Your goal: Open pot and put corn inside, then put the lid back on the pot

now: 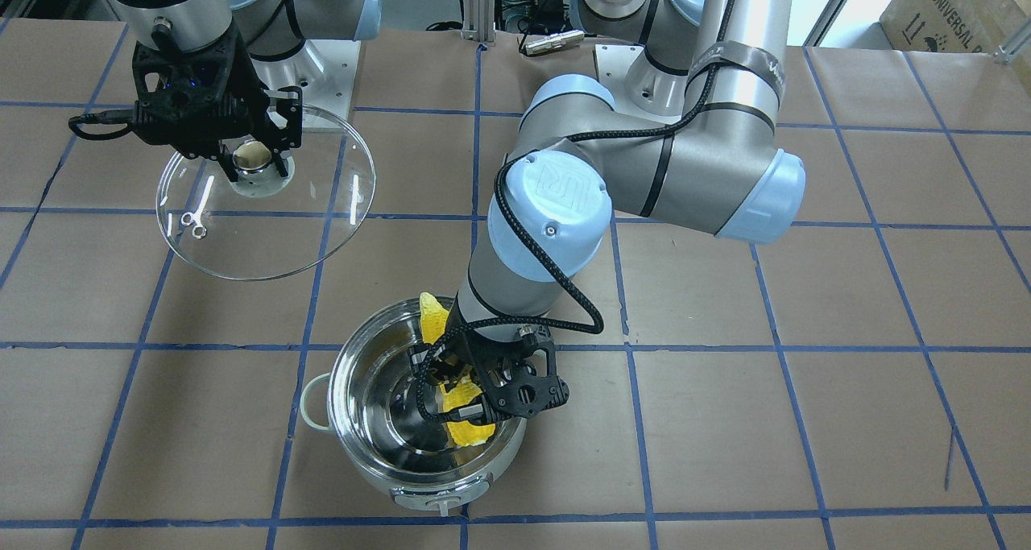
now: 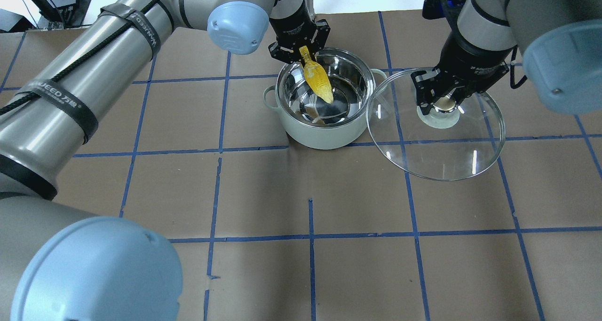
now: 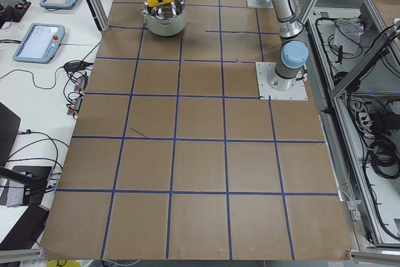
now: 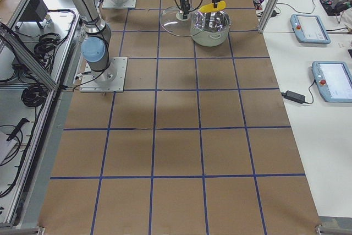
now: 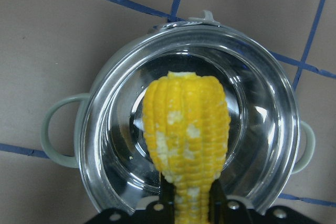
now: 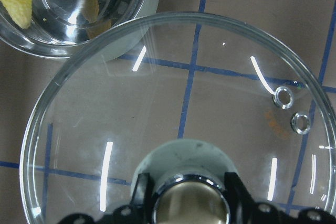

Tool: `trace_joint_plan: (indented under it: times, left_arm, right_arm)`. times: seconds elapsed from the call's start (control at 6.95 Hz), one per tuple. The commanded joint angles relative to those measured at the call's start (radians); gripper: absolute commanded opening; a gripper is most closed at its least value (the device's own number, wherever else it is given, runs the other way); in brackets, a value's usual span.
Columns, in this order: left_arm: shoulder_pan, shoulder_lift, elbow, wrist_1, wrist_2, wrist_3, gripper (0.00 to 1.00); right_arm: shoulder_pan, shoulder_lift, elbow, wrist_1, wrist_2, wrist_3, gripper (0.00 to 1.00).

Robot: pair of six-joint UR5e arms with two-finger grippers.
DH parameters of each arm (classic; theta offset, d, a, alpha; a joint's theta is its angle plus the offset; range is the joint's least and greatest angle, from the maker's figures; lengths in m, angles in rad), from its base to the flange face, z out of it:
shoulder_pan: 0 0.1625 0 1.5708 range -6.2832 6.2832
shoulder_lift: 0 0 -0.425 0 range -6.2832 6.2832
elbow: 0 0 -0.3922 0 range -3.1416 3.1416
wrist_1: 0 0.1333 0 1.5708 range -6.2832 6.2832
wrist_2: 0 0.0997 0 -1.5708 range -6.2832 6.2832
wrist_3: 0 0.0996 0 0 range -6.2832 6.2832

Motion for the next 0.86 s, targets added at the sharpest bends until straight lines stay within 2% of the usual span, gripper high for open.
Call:
trace_joint_plan:
  times: [0.0,0.14,0.72]
  left_arm:
    - [0.002,-0.013,0.0,0.015,-0.003,0.014,0.61]
    - [0.002,-0.015,0.0,0.015,-0.002,0.021,1.0]
    - [0.019,0.006,0.002,0.011,-0.002,0.068,1.0]
  right_arm:
    - [0.0,-0.004,0.001,-0.008,0.003,0.0,0.3]
    - [0.0,-0.004,0.001,-0.008,0.004,0.0,0.3]
    - [0.0,-0.005,0.01,-0.043,0.003,0.002,0.3]
